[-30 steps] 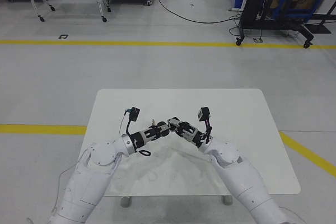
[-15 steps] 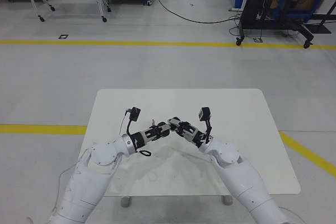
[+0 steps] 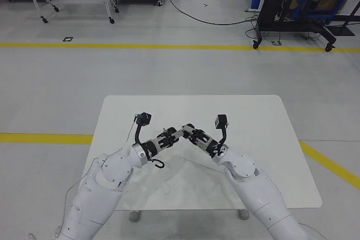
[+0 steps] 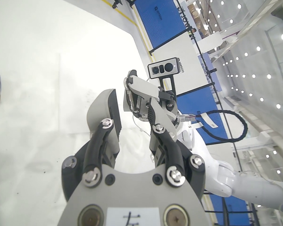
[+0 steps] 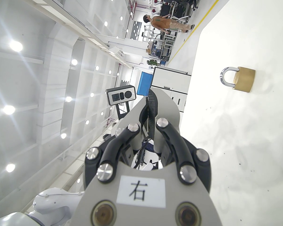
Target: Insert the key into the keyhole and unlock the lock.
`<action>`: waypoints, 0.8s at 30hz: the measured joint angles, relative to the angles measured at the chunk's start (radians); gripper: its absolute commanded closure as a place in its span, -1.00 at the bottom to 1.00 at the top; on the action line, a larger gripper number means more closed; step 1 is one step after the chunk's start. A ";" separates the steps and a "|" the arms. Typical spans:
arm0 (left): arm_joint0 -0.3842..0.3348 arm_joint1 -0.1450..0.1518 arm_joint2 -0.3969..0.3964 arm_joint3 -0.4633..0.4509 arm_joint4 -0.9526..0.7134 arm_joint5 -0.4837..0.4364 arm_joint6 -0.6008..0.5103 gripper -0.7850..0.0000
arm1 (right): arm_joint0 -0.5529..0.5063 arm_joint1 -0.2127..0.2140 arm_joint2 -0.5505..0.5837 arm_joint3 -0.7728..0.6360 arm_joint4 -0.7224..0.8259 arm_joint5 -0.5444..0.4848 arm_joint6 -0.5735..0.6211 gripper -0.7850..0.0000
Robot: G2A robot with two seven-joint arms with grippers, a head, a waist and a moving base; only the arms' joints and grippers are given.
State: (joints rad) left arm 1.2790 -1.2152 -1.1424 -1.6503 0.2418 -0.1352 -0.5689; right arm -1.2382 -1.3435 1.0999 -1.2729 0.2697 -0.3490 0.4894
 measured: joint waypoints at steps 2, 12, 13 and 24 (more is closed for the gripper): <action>0.010 0.002 0.004 -0.020 0.058 -0.022 0.031 0.19 | 0.001 0.000 0.000 0.001 0.003 0.002 0.002 1.00; 0.057 0.010 0.054 -0.106 0.440 -0.024 0.171 0.26 | 0.009 -0.004 -0.005 0.011 0.022 0.030 0.010 1.00; 0.060 0.010 0.058 -0.110 0.468 -0.025 0.182 0.26 | 0.010 -0.004 -0.005 0.012 0.027 0.031 0.012 1.00; 0.084 0.013 0.090 -0.131 0.706 -0.001 0.227 0.27 | 0.023 -0.011 -0.005 0.037 0.101 0.060 0.030 1.00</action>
State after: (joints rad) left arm 1.3634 -1.2027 -1.0522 -1.7816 0.9479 -0.1367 -0.3420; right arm -1.2154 -1.3542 1.0953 -1.2359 0.3705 -0.2890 0.5198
